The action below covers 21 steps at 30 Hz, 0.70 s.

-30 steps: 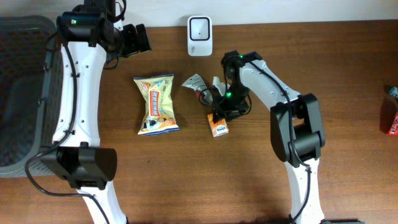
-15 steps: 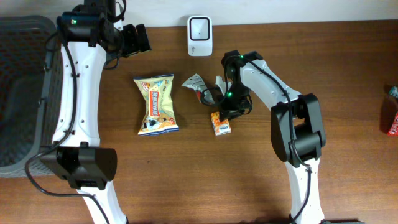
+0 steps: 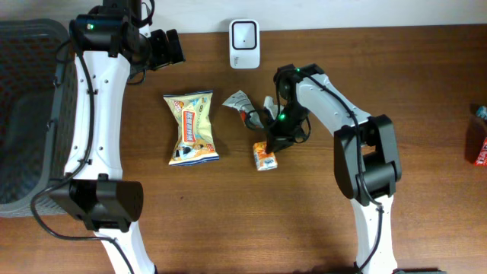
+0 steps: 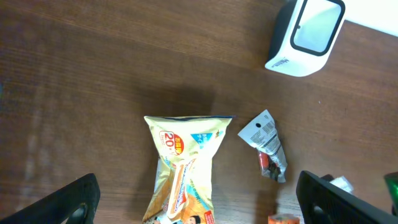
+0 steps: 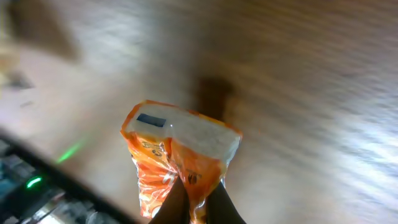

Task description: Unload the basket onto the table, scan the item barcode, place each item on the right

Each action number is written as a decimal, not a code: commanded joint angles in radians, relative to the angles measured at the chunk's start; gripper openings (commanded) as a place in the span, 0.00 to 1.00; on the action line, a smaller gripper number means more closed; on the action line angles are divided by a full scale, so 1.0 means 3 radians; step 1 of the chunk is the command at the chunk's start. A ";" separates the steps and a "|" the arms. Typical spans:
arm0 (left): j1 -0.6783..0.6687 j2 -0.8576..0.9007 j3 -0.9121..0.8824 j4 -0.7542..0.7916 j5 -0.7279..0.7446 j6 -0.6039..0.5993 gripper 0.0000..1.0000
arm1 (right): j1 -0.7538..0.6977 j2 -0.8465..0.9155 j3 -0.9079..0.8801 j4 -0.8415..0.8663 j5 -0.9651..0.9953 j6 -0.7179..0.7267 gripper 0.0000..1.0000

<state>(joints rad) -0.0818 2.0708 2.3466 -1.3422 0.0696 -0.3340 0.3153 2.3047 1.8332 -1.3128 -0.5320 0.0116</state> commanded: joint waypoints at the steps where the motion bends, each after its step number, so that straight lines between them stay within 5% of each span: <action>1: 0.0022 -0.0029 0.0003 -0.0005 -0.0037 -0.0023 0.99 | -0.0175 -0.0032 0.0248 -0.0052 -0.0971 -0.0342 0.04; 8: 0.0020 -0.0029 0.0003 -0.0005 -0.0037 -0.0022 0.99 | -0.0420 -0.0032 0.0264 -0.0084 -0.2467 -0.0814 0.04; 21: 0.0020 -0.0029 0.0003 -0.0005 -0.0037 -0.0023 0.99 | -0.0261 -0.0032 0.0264 -0.0058 -0.2576 -0.1929 0.04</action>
<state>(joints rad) -0.0818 2.0708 2.3466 -1.3422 0.0696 -0.3340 0.2192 2.3047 1.8946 -1.3346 -1.2667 -0.4122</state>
